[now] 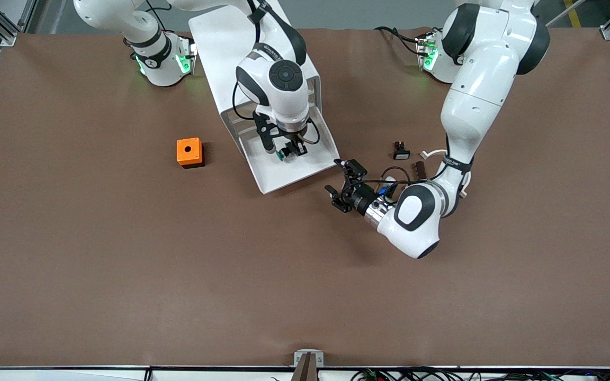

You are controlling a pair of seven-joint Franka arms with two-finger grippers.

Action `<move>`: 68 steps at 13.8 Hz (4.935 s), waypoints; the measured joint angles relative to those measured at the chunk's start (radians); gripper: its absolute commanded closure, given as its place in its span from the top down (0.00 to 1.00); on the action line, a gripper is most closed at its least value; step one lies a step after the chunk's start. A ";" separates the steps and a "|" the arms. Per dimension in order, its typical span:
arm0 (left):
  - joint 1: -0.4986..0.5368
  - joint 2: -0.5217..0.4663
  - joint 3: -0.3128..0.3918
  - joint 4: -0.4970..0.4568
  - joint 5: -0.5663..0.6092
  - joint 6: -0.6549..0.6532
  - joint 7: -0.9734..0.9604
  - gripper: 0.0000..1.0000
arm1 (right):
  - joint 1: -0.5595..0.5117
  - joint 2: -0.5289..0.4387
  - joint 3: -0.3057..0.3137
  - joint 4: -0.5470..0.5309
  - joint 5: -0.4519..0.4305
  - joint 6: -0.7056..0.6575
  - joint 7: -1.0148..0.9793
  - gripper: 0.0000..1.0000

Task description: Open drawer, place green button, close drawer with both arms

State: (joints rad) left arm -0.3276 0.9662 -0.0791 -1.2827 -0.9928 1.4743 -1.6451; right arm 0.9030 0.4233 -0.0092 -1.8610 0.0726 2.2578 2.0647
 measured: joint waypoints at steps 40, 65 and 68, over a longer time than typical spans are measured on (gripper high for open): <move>-0.113 -0.227 0.063 0.086 0.723 0.435 0.728 1.00 | -0.622 -0.211 -0.041 0.455 -0.044 -0.956 -1.767 1.00; -0.437 -0.132 0.056 0.016 0.919 0.523 0.485 1.00 | -0.883 -0.306 -0.025 0.348 -0.073 -0.908 -2.094 1.00; -0.461 -0.121 0.056 0.015 0.919 0.523 0.485 1.00 | -0.898 -0.373 -0.026 0.248 -0.072 -0.828 -2.094 1.00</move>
State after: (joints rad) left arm -0.7885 0.8451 -0.0227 -1.2678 -0.0736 1.9968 -1.1599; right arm 0.0047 0.0508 -0.0352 -1.6132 0.0003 1.4300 -0.0298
